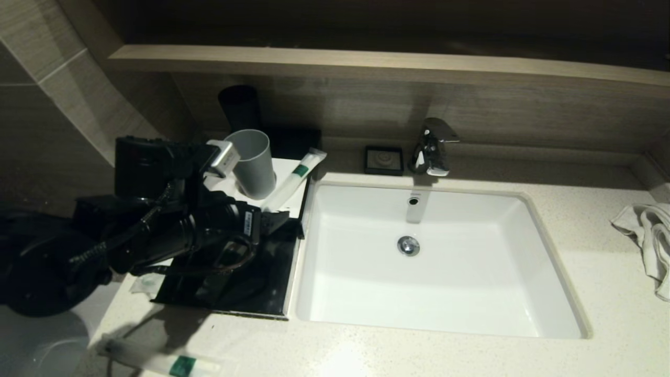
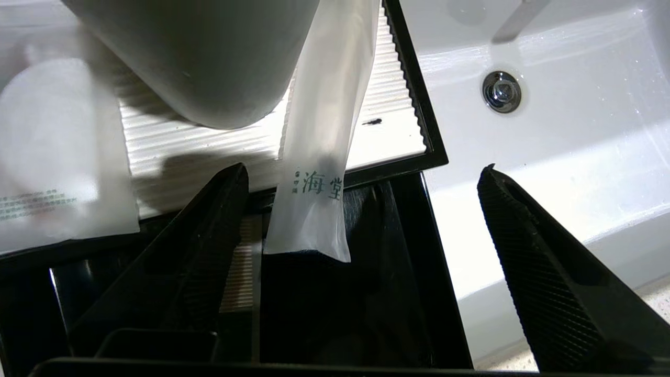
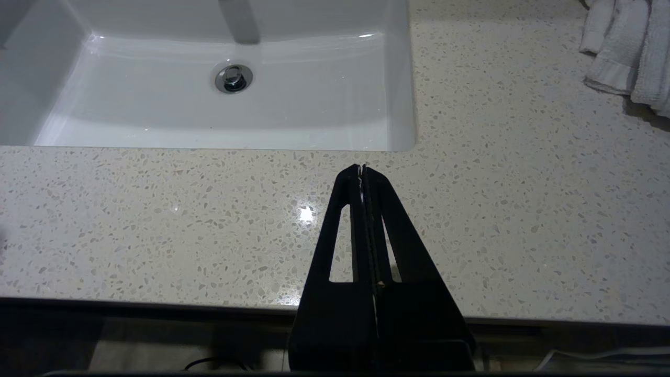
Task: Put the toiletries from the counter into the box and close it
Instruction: Pick up the bathroom toiletry
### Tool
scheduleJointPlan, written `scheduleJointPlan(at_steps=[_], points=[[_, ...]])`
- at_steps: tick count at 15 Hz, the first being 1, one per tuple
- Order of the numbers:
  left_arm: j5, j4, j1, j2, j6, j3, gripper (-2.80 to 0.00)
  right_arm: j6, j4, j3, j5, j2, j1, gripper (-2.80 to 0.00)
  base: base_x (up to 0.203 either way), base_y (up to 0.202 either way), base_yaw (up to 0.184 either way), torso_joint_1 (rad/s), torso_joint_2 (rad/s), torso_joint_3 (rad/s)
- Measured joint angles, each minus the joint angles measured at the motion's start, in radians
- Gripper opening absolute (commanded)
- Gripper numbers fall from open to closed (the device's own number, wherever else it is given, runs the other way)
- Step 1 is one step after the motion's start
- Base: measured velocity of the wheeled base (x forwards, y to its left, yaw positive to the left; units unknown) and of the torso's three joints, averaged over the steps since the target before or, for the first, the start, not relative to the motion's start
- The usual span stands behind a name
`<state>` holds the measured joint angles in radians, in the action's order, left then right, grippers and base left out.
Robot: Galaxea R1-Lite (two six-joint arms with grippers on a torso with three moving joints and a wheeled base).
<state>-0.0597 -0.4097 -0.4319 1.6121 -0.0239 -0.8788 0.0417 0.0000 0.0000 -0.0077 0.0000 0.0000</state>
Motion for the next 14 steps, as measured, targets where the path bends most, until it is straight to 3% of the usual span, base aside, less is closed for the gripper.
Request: scheduleJointPlan(at_steps=[11, 14], points=[[0.007, -0.009, 0.001, 0.072, 0.005, -0.032, 0.00, 0.000, 0.000, 0.000, 0.000, 0.000, 0.000, -2.80, 0.000, 0.000, 0.000, 0.000, 0.00, 0.000], [0.009, -0.040, 0.001, 0.085, 0.043, -0.032, 0.00, 0.000, 0.000, 0.000, 0.000, 0.000, 0.000, -2.80, 0.000, 0.000, 0.000, 0.000, 0.00, 0.000]])
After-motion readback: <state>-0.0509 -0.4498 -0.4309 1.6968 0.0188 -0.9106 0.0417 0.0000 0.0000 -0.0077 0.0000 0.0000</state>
